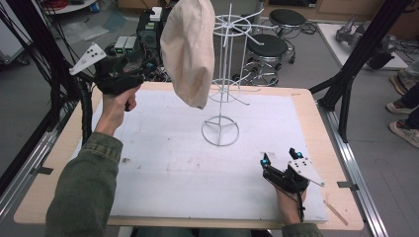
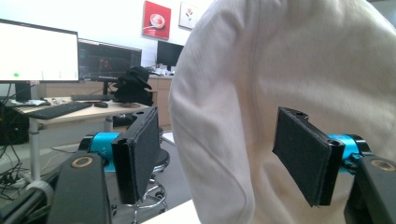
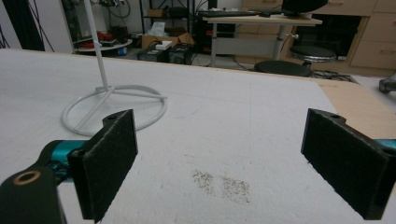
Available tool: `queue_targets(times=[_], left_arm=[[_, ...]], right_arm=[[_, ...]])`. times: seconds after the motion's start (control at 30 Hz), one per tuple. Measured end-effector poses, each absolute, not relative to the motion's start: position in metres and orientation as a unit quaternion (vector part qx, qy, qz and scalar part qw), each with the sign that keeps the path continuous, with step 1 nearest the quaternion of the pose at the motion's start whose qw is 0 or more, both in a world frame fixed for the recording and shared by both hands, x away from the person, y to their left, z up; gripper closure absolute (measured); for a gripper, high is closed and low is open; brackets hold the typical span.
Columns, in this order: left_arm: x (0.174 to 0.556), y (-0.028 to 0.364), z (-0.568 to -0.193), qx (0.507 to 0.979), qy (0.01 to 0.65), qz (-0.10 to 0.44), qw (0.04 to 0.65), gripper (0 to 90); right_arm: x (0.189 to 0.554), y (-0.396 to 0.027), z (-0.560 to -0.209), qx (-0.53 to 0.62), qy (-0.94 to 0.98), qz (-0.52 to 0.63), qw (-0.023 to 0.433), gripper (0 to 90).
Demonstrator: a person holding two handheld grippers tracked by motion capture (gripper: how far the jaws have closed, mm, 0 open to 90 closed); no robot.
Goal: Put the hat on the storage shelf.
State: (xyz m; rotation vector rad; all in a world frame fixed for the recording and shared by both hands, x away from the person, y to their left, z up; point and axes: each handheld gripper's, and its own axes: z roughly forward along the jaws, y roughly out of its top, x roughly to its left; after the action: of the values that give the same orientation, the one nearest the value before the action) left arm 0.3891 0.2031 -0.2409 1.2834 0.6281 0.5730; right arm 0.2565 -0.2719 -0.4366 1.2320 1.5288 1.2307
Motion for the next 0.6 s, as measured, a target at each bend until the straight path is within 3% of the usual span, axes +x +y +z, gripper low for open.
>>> queue_targets(times=[0.6], left_arm=[[0.356,0.227,-0.285,0.58,0.309,0.278,0.701,31.0]], right_arm=[[0.257,-0.272,-0.437,0.487,0.605,0.486,0.401,9.7]])
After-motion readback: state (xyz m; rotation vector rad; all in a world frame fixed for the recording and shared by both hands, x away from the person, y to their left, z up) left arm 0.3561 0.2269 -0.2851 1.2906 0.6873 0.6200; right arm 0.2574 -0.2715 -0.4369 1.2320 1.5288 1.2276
